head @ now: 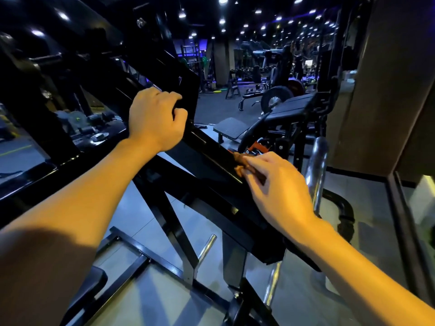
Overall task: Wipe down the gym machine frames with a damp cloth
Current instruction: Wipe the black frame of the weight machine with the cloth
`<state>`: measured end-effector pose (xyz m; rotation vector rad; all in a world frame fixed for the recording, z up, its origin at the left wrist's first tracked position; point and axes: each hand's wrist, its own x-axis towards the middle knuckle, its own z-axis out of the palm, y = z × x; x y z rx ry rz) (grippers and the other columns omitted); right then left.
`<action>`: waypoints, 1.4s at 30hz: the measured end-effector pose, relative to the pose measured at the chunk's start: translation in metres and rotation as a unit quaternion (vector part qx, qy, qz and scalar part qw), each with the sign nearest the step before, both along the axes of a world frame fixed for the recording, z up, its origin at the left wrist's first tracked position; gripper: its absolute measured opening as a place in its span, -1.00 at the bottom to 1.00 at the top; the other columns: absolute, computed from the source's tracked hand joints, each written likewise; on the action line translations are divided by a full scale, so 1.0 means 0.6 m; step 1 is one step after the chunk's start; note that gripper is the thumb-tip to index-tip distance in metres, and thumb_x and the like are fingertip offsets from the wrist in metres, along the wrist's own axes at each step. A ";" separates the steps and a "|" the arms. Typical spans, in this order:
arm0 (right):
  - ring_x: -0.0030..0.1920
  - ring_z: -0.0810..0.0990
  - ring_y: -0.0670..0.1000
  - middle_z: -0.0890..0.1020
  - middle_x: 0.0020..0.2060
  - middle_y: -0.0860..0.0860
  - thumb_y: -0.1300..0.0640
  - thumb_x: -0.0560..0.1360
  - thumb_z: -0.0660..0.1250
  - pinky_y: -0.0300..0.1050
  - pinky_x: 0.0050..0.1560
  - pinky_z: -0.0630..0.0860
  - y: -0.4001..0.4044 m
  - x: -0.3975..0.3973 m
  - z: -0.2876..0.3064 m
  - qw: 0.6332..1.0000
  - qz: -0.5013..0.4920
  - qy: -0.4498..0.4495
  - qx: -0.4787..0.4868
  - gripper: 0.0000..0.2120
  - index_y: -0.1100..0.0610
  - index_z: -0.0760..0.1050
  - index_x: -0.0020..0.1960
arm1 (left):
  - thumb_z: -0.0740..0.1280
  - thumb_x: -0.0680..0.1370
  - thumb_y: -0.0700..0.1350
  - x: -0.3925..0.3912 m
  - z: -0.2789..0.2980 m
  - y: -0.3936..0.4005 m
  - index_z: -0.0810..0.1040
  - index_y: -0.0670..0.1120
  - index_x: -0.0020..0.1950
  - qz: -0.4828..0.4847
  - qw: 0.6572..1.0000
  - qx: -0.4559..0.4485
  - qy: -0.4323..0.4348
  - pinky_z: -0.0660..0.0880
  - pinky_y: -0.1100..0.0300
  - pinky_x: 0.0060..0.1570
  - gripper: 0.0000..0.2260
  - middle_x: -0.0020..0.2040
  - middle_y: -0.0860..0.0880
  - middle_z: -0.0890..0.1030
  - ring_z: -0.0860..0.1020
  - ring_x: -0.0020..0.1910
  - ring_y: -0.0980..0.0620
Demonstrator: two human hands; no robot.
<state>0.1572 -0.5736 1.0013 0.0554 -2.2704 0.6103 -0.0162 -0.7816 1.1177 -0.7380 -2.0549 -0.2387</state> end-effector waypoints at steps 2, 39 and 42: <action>0.03 0.56 -0.08 0.57 0.11 -0.20 -0.02 0.66 0.31 -0.13 -0.09 0.56 -0.014 0.020 -0.004 0.999 0.022 0.001 0.027 -0.79 -0.06 0.62 0.25 | 0.06 0.59 0.00 -0.004 -0.001 -0.002 0.62 -0.18 0.33 0.009 1.000 -0.002 0.000 0.43 -0.08 0.23 -0.50 -0.01 -0.18 0.69 0.56 0.06 -0.25; -0.15 0.50 -0.04 0.52 -0.01 -0.14 -0.07 0.68 0.23 -0.12 -0.31 0.47 -0.046 -0.069 0.050 0.996 0.033 0.046 0.065 -0.74 -0.04 0.61 0.25 | 0.02 0.56 -0.01 -0.012 -0.012 0.005 0.65 -0.26 0.01 0.018 0.999 0.030 -0.020 0.40 -0.11 0.08 -0.52 -0.15 -0.22 0.65 0.53 -0.10 -0.17; -0.10 0.47 0.01 0.49 0.01 -0.14 -0.06 0.71 0.21 -0.06 -0.29 0.44 -0.086 -0.096 0.076 0.996 0.012 0.035 0.082 -0.77 -0.06 0.59 0.25 | 0.02 0.57 0.00 -0.008 -0.010 0.003 0.67 -0.23 0.08 0.012 0.999 0.028 -0.017 0.41 -0.09 0.10 -0.52 -0.14 -0.20 0.66 0.51 -0.10 -0.15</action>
